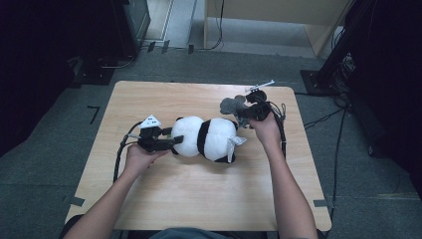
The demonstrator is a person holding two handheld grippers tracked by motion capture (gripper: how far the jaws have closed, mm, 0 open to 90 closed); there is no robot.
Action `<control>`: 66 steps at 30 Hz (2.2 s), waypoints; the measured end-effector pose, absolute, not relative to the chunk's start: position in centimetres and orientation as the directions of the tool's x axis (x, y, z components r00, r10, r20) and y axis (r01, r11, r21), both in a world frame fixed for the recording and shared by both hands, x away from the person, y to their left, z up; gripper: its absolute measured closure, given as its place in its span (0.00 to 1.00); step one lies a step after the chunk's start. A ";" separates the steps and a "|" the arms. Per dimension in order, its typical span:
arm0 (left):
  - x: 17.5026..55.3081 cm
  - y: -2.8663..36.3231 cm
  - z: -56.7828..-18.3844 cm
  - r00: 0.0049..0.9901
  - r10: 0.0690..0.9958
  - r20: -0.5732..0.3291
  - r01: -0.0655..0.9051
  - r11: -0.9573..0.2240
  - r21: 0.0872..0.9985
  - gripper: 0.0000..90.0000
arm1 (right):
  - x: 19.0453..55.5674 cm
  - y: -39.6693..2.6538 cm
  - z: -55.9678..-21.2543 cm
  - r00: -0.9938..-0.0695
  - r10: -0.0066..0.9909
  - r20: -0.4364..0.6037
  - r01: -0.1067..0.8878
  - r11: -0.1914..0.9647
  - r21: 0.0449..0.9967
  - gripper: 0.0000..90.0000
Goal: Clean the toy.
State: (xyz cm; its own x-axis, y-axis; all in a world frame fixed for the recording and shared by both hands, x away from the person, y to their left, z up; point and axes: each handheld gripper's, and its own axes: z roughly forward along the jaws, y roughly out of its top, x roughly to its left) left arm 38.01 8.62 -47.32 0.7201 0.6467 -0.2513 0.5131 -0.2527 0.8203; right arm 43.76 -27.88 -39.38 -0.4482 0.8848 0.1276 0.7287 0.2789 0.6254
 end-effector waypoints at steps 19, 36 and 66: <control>37.8 8.6 -47.0 0.718 0.642 -0.269 0.528 -0.250 0.812 0.48 | 41.3 -14.7 -36.4 -0.693 0.716 0.082 0.563 0.467 0.682 0.79; 37.9 8.5 -47.1 0.715 0.653 -0.249 0.520 -0.259 0.814 0.50 | 41.2 -12.5 -39.3 -0.719 0.691 0.077 0.569 0.520 0.638 0.79; 37.9 8.5 -47.1 0.714 0.650 -0.260 0.527 -0.255 0.811 0.50 | 38.1 -19.2 -38.0 -0.684 0.728 0.050 0.564 0.484 0.669 0.79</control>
State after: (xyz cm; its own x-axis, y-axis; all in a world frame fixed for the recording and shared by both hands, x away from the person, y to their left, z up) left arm 37.93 8.47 -47.10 0.7141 0.6502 -0.2595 0.5268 -0.2549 0.8109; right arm 38.15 -19.19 -38.02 -0.6835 0.7282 0.0502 0.5643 0.4836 0.6691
